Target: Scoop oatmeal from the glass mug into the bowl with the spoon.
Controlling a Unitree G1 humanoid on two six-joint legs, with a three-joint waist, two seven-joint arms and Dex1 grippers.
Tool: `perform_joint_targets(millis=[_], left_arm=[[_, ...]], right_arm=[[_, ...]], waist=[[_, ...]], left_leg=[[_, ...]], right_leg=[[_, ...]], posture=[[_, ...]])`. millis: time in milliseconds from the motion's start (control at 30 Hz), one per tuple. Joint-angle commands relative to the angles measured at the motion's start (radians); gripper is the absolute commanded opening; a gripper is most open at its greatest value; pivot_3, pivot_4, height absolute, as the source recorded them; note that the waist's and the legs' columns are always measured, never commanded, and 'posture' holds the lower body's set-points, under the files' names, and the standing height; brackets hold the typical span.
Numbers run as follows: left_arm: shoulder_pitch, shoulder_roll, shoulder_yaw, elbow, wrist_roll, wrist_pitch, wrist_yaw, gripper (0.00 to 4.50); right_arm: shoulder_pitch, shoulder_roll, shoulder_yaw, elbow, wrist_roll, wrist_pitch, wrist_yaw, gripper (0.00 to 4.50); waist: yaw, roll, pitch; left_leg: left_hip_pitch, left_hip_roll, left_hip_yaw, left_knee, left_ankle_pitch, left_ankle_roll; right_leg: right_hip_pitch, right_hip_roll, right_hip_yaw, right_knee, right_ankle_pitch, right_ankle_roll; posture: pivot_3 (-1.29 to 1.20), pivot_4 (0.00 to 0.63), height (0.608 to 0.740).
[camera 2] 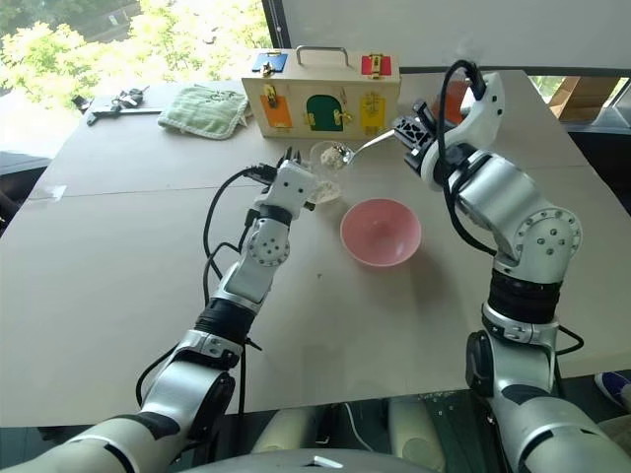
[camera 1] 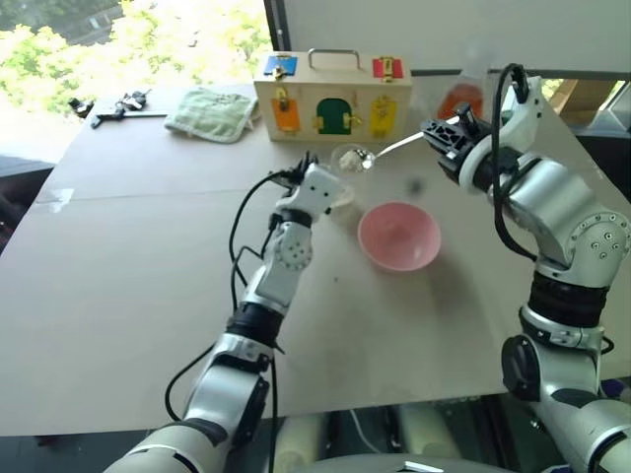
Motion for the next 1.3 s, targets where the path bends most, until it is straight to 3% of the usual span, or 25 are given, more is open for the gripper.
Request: perform_joint_targets(millis=[33, 1300], left_arm=[[-0.026, -0.014, 0.021, -0.02, -0.039, -0.039, 0.009, 0.05], [-0.042, -0.026, 0.014, 0.026, -0.063, -0.089, -0.007, 0.05]], right_arm=[[0.008, -0.001, 0.004, -0.047, 0.053, -0.051, -0.021, 0.0], [0.065, -0.028, 0.032, -0.099, 0.176, -0.21, -0.091, 0.0]], waist=[[0.0, 0.0, 0.0], [0.002, 0.0, 0.0]], left_leg=[[0.0, 0.0, 0.0, 0.0, 0.0, 0.0], [0.0, 0.0, 0.001, 0.01, 0.0, 0.0]], right_leg=[[0.0, 0.0, 0.0, 0.0, 0.0, 0.0], [0.0, 0.0, 0.001, 0.011, 0.0, 0.0]], posture=[[0.0, 0.15, 0.74], [0.0, 0.15, 0.74]])
